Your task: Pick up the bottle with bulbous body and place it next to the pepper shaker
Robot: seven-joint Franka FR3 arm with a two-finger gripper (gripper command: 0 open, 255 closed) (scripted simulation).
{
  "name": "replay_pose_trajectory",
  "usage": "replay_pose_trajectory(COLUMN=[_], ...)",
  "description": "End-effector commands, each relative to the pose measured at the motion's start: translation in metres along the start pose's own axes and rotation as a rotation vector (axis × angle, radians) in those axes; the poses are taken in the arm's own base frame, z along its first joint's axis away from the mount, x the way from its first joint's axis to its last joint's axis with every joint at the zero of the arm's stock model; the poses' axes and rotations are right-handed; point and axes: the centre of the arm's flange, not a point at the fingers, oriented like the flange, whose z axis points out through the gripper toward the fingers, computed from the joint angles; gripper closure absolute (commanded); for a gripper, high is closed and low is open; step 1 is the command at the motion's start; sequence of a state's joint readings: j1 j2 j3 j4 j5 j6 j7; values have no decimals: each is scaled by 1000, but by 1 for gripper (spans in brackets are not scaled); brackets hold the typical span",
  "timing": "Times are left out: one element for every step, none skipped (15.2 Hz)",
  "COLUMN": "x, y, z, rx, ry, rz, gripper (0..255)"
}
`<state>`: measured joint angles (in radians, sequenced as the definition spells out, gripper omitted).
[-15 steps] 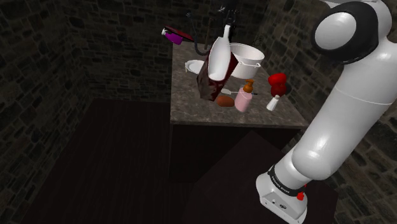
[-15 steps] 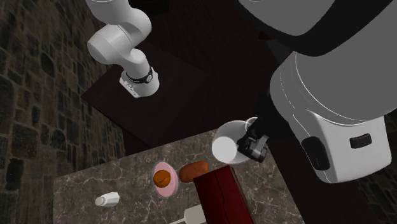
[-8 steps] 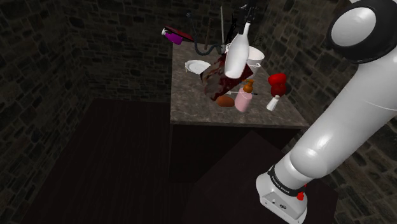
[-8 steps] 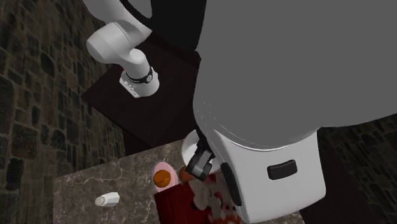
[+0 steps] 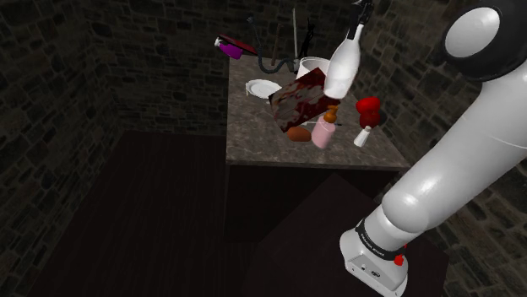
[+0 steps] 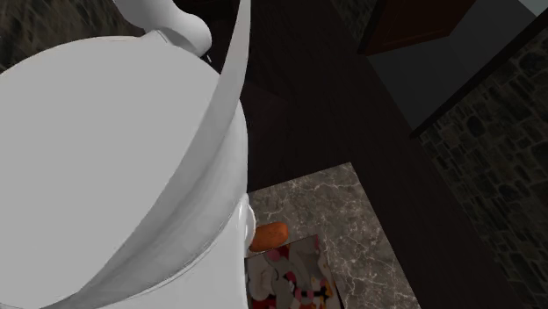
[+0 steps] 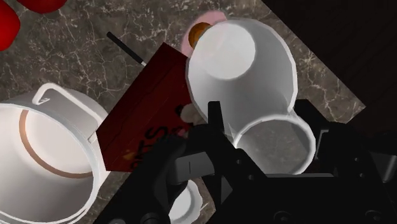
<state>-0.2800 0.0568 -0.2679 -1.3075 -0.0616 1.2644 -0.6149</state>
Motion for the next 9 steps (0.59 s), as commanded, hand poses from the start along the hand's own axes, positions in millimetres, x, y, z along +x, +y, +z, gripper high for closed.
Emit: replay_pose_trajectory(x=[-20,-29,-38,-46,-55,-64,-73,-82,-90], y=[19,28,37,47,56,66,75,84,94], z=[-6,-9,-11,-14,-17,-20,-22,-25,-28], rx=[0,0,0,0,0,0,0,0,0], ry=[0,0,0,0,0,0,0,0,0], rz=[-1,-1,-1,-1,-1,-1,-1,-1,-1], gripper=[255,255,255,255,255,255,255,255,255])
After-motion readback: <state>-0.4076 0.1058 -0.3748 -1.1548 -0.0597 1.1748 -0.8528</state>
